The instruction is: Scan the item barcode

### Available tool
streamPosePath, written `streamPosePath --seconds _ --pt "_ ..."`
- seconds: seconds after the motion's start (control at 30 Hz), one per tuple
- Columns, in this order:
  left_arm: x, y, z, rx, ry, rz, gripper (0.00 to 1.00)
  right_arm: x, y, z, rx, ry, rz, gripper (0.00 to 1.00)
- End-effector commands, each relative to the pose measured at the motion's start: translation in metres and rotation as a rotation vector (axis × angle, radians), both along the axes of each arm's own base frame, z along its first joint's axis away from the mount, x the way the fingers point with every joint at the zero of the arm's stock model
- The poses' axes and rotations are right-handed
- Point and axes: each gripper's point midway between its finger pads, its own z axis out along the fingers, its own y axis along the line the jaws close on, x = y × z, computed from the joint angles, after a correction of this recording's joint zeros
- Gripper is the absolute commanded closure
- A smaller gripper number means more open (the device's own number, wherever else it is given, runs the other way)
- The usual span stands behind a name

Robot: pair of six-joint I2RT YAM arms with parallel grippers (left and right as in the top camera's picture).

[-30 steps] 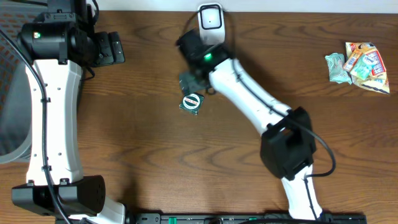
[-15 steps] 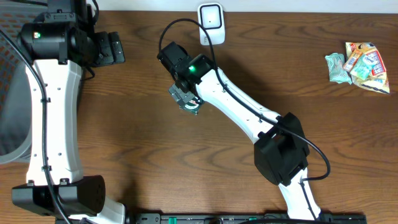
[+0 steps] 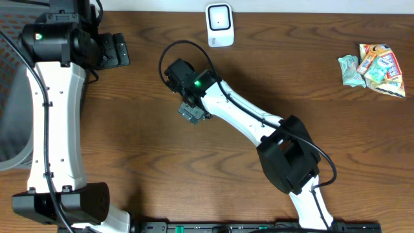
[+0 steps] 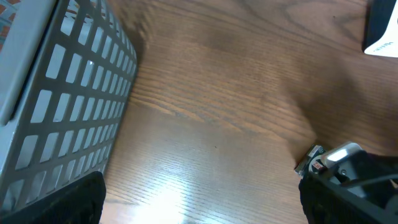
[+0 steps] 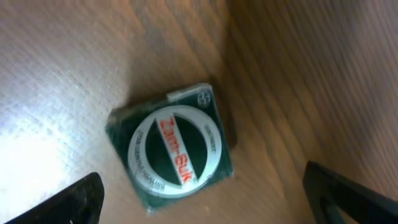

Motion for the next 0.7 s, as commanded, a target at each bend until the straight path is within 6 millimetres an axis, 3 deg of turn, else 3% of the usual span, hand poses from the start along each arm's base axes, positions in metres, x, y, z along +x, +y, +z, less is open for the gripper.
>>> streamPosePath --seconds 0.0,0.17,0.5,0.67 --pt "0.000 0.004 -0.003 0.010 0.008 0.019 0.02 -0.002 0.004 -0.004 -0.027 -0.024 0.059 0.02" --pt "0.000 0.004 -0.003 0.010 0.008 0.019 0.02 -0.012 0.003 -0.021 -0.059 -0.012 0.120 0.02" --pt "0.000 0.004 -0.003 0.010 0.008 0.019 0.02 -0.005 0.007 -0.045 -0.045 -0.072 0.198 0.04" --pt "0.000 0.004 -0.003 0.010 0.008 0.020 0.02 -0.005 -0.002 -0.051 -0.058 -0.061 0.193 0.36"
